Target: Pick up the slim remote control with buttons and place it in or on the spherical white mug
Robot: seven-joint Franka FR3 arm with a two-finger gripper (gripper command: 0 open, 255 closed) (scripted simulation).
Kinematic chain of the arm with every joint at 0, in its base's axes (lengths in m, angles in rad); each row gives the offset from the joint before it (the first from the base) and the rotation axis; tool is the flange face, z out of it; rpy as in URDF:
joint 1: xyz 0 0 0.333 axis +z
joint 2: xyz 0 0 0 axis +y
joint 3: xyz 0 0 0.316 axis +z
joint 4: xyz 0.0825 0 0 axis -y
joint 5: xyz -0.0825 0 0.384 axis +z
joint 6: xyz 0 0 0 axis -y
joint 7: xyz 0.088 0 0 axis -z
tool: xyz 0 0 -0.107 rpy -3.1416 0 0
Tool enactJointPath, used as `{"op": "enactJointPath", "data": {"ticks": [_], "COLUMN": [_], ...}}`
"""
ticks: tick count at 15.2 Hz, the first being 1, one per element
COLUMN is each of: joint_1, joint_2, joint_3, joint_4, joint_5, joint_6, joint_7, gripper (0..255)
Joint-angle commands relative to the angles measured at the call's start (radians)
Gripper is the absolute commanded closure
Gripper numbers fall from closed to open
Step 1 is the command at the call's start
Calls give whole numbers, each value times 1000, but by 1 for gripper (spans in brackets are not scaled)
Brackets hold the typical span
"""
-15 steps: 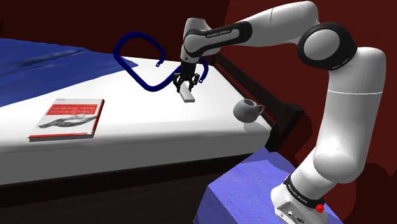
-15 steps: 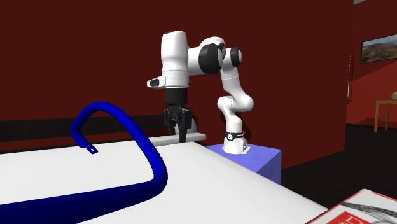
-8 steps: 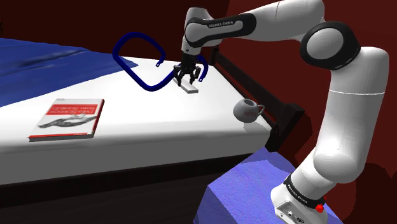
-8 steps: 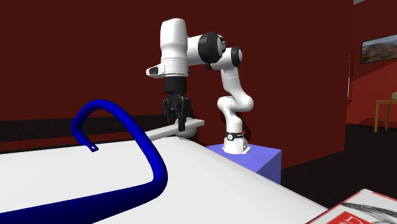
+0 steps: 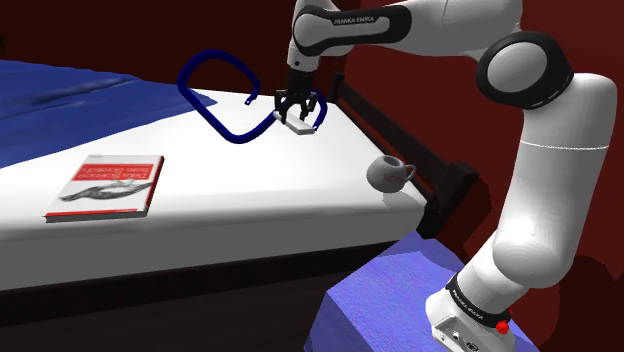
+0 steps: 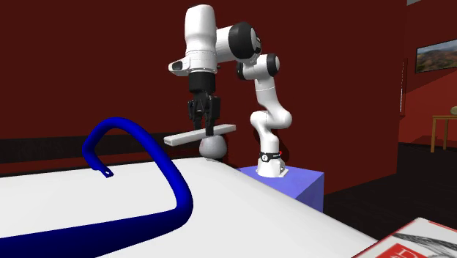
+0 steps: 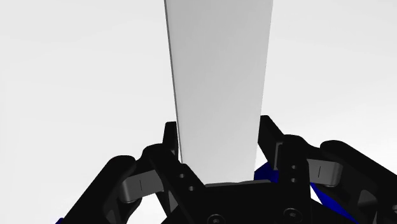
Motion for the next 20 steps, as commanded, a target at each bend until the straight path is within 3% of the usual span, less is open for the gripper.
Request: {"op": "enactJointPath", "data": {"ticks": [1, 6, 12, 20], "joint_1": [1, 3, -68, -134], "joint_2": [0, 0, -238, -505], "joint_3": [0, 1, -20, -81], "joint_4": [28, 89, -237, -552], "joint_5": [0, 1, 45, 80], "joint_6": [-28, -89, 1, 50], "joint_7": [0, 0, -89, -227], "gripper": [255, 255, 255, 255]}}
